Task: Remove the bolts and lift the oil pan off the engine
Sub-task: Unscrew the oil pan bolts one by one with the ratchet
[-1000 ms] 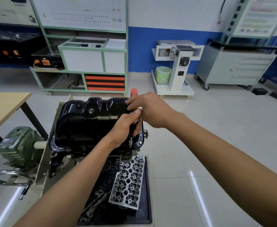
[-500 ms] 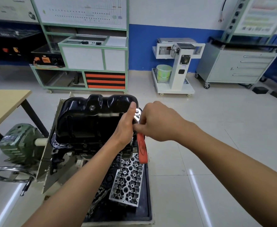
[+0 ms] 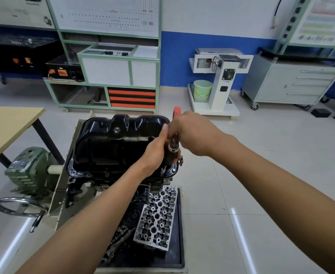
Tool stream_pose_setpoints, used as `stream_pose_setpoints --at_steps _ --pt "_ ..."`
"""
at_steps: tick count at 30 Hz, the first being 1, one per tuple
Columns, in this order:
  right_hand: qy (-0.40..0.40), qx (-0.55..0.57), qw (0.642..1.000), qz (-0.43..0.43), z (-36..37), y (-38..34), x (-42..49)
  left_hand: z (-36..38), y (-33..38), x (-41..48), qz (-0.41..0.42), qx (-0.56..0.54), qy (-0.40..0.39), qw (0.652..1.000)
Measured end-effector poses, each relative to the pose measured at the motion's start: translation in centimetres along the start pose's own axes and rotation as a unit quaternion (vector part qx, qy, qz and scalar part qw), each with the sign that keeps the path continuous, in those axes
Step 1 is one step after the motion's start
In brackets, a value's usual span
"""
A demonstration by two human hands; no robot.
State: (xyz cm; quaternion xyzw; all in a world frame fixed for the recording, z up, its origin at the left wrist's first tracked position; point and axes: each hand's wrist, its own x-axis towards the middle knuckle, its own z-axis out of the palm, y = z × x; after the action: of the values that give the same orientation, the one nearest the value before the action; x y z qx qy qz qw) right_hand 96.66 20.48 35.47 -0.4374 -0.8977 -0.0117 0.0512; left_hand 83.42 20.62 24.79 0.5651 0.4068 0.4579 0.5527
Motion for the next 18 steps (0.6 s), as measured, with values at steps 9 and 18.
stream_pose_setpoints --at_steps 9,18 --pt "0.026 -0.009 0.997 0.067 1.2 0.3 -0.5 0.4 -1.0 0.4 0.022 0.031 0.124 0.992" --pt "-0.078 0.203 0.968 0.124 1.0 -1.6 -1.5 0.5 -2.1 0.6 0.064 -0.036 0.188 0.979"
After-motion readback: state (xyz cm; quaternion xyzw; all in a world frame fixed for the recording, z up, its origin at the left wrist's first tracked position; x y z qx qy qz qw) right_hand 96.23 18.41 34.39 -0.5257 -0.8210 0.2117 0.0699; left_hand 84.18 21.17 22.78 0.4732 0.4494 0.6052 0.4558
